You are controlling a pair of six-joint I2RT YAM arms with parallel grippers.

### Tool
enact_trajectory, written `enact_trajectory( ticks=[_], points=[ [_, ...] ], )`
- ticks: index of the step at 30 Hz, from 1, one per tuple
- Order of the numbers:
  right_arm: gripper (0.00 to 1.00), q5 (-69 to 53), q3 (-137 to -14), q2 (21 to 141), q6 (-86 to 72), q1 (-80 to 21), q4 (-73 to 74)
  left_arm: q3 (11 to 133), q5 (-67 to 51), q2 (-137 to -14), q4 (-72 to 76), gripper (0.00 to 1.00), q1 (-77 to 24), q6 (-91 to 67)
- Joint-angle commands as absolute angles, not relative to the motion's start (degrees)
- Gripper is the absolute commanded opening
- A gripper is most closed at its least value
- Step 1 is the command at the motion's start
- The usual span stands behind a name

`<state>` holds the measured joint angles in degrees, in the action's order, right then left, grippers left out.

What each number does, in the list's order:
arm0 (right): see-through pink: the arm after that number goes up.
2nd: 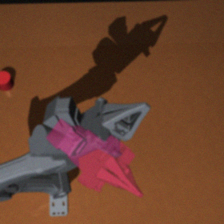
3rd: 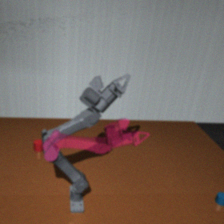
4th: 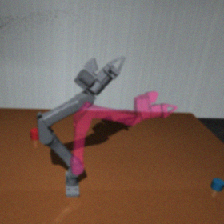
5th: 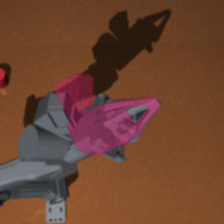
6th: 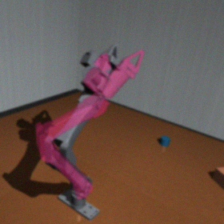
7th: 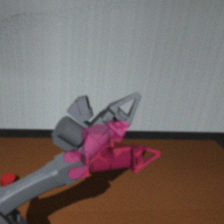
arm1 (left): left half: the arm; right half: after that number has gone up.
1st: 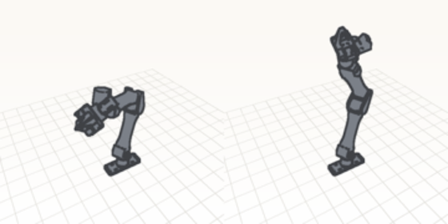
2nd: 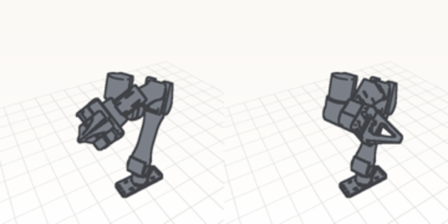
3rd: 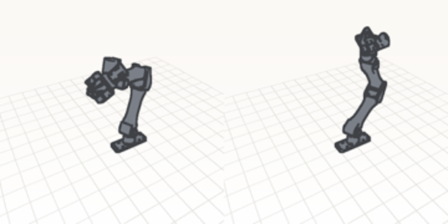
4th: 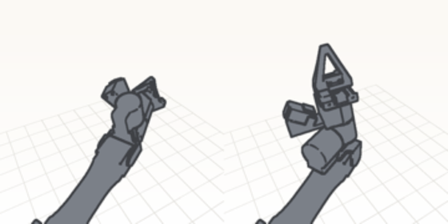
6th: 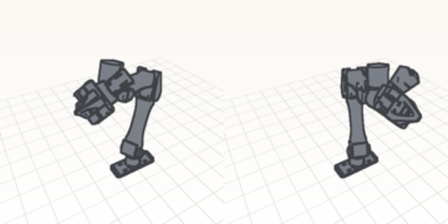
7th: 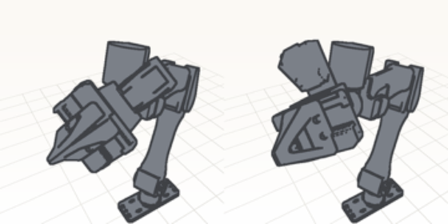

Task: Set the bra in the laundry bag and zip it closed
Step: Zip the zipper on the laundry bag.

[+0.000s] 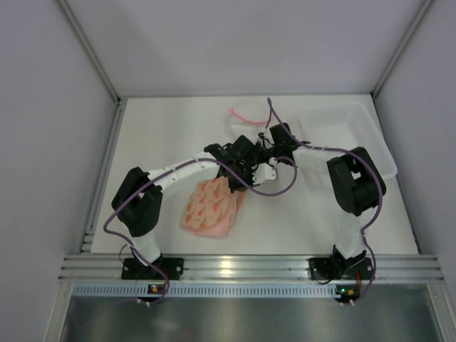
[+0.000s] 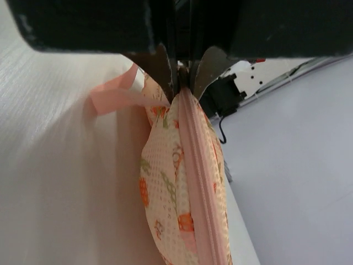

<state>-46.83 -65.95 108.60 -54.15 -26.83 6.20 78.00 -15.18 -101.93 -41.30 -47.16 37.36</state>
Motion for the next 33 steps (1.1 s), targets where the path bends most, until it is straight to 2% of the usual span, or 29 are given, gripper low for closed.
enact_trajectory(
  ticks=[1, 11, 18, 24, 26, 27, 28, 33],
  points=[
    [0.01, -48.3, -67.0, 109.9, -56.5, -27.5, 2.5, 77.5, -18.8, -98.0, -38.8, 0.00, -47.4, 39.4],
    [0.00, -48.1, -73.9, 113.5, -50.7, -25.8, 8.4, 61.6, -20.7, -86.6, -42.4, 0.00, -51.8, 49.8],
    [0.00, -48.0, -78.0, 116.5, -48.3, -24.6, 9.8, 54.2, -22.2, -79.9, -45.2, 0.00, -61.5, 45.4],
    [0.00, -48.1, -81.1, 118.3, -46.3, -24.3, 11.4, 53.0, -25.1, -77.8, -48.0, 0.00, -64.9, 42.1],
    [0.42, -48.8, -81.1, 117.9, -46.6, -24.5, 11.0, 54.0, -23.0, -78.0, -47.7, 0.00, -65.2, 41.2],
    [0.56, -48.8, -80.6, 117.5, -46.6, -24.6, 11.5, 54.6, -20.1, -79.2, -47.3, 0.00, -65.1, 39.9],
    [0.64, -49.2, -80.2, 116.9, -46.6, -24.6, 11.5, 55.3, -18.6, -80.1, -46.3, 0.00, -64.7, 39.0],
    [0.68, -49.2, -75.9, 111.3, -45.1, -24.6, 13.5, 65.0, -18.0, -87.3, -42.5, 0.00, -56.5, 33.8]
  ],
)
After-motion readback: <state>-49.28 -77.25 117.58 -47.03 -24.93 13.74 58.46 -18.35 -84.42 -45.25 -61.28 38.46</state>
